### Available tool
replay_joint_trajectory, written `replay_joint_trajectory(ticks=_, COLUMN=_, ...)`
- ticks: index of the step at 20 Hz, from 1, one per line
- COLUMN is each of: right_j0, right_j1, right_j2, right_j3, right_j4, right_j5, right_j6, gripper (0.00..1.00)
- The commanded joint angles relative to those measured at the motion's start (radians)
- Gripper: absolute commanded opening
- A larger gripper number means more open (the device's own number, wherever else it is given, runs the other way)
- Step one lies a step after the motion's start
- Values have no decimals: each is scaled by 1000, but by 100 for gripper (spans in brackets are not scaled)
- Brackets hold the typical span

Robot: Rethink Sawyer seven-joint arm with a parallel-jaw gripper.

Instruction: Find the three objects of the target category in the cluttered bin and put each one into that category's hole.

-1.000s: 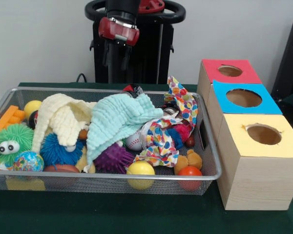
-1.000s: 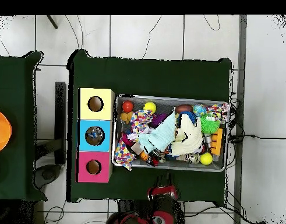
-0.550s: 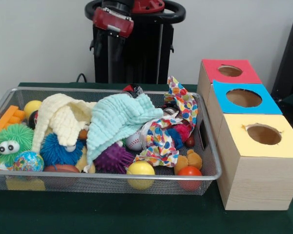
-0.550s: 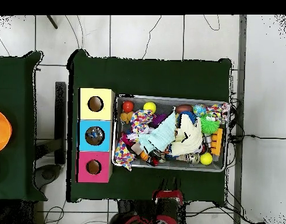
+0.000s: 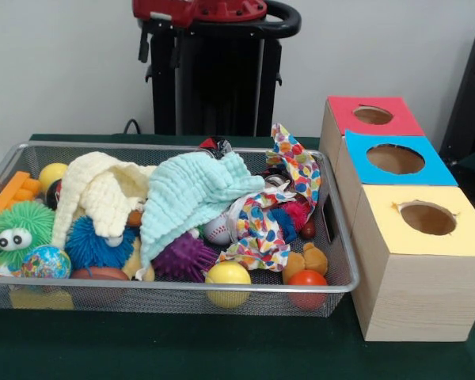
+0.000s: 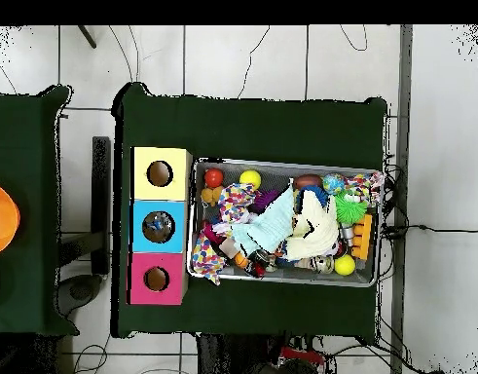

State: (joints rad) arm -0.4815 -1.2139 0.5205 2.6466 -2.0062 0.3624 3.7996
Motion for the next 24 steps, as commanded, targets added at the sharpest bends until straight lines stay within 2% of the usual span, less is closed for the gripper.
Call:
replay_joint_trajectory(ticks=1, right_j0=-27, right_j1=-122, right_j2=10, right_j3=-98, right_j4=115, right_j5=-142, right_j6=-197, gripper=100)
replay_joint_trajectory(ticks=3, right_j0=-12, right_j1=-45, right_j2=13, right_j3=-103, right_j4=95, right_j5=-146, right_j6=-139, gripper=100)
replay_joint_trajectory(ticks=4, right_j0=0, right_j1=-11, right_j2=42, right_j3=-105, right_j4=49, right_j5=-116, right_j6=-60, gripper=100)
replay_joint_trajectory(ticks=6, right_j0=-14, right_j1=102, right_j2=164, right_j3=-86, right_j4=-61, right_j5=31, right_j6=129, gripper=100)
replay_joint_trajectory(ticks=9, right_j0=-66, right_j1=208, right_j2=282, right_j3=-55, right_j4=-149, right_j5=176, right_j6=267, gripper=100)
replay_joint_trajectory(ticks=12, right_j0=-72, right_j1=269, right_j2=334, right_j3=-20, right_j4=-220, right_j5=328, right_j6=366, gripper=100)
replay_joint_trajectory(ticks=14, right_j0=-85, right_j1=328, right_j2=366, right_j3=-10, right_j4=-253, right_j5=420, right_j6=390, gripper=100)
replay_joint_trajectory(ticks=18, right_j0=-84, right_j1=354, right_j2=371, right_j3=-16, right_j4=-264, right_j5=527, right_j6=383, gripper=100)
replay_joint_trajectory(ticks=22, right_j0=-111, right_j1=421, right_j2=420, right_j3=-31, right_j4=-340, right_j5=679, right_j6=409, gripper=100)
replay_joint_trajectory(ticks=24, right_j0=-124, right_j1=437, right_j2=441, right_j3=-34, right_j4=-364, right_j5=720, right_j6=413, gripper=100)
